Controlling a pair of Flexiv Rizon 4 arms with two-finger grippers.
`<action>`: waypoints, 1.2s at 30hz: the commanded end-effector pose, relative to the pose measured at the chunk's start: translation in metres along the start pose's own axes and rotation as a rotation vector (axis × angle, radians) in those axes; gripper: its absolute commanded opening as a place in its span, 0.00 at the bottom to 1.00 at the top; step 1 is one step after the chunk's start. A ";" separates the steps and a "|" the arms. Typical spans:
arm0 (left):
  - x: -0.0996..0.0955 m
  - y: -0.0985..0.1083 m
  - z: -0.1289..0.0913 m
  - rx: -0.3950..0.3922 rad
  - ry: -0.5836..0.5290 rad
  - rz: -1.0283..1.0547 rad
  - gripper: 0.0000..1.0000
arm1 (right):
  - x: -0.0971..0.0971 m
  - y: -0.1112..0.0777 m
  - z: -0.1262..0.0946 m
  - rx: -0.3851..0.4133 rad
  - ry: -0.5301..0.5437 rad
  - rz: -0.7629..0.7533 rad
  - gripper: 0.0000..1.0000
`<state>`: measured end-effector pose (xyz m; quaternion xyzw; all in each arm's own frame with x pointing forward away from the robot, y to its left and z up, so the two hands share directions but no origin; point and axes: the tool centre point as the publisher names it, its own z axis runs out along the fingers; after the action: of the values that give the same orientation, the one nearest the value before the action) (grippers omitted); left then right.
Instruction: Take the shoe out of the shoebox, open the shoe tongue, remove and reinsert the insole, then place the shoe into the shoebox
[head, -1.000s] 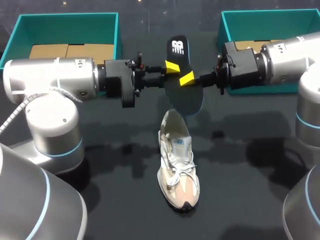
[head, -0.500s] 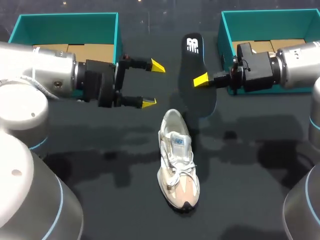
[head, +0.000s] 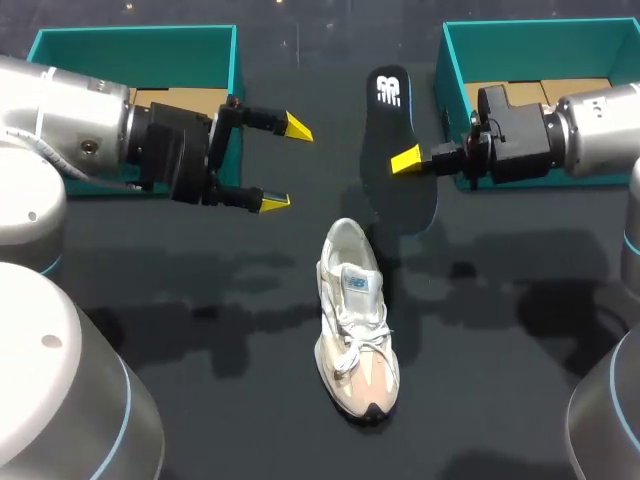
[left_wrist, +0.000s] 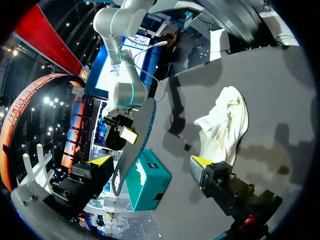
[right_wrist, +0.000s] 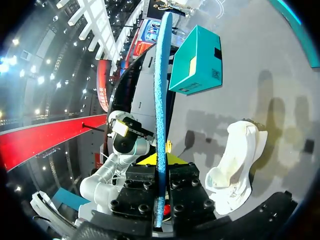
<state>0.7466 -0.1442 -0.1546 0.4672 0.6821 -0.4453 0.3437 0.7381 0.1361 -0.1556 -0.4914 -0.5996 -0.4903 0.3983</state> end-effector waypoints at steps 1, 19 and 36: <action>0.005 -0.002 -0.003 -0.101 0.078 -0.109 1.00 | -0.005 0.003 0.000 0.025 0.004 -0.023 0.00; 0.030 0.003 -0.045 -0.205 0.342 -0.493 1.00 | -0.018 0.023 -0.002 0.026 -0.028 -0.150 0.00; 0.058 0.006 -0.030 -0.277 0.377 -0.741 1.00 | -0.035 0.026 0.003 0.010 -0.042 -0.213 0.00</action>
<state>0.7290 -0.0875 -0.1878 0.2453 0.8934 -0.3631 0.0994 0.7695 0.1285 -0.1795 -0.4382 -0.6595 -0.5114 0.3339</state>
